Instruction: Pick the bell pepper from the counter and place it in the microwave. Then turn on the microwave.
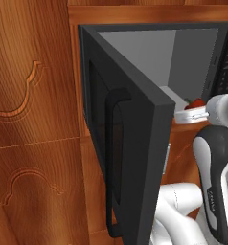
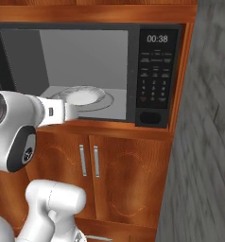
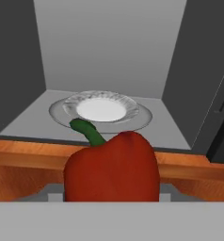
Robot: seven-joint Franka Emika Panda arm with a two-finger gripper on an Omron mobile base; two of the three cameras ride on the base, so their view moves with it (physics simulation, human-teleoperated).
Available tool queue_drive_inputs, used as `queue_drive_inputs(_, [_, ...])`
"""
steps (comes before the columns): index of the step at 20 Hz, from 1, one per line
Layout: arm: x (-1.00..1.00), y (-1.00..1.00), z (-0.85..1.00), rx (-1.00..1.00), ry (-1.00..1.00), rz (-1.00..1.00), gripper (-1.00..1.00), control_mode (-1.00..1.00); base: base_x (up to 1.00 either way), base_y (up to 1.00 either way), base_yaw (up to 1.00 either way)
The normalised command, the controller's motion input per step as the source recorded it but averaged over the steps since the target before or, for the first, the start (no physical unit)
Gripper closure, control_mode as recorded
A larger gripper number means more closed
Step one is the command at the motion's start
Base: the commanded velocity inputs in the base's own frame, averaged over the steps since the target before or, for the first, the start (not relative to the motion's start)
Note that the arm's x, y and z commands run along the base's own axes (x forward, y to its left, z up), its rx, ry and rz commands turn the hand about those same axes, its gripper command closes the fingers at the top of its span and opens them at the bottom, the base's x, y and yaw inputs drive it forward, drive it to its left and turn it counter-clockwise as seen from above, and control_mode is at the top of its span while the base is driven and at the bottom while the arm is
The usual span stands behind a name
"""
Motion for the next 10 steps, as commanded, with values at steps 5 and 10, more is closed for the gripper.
queue_drive_inputs(5, [0.22,0.00,0.14,0.00,0.00,-0.01,1.00,-1.00,0.00,0.00,0.00])
queue_drive_inputs(10, [0.23,0.00,0.10,0.00,0.00,0.00,1.00,-1.00,0.00,0.00,0.00])
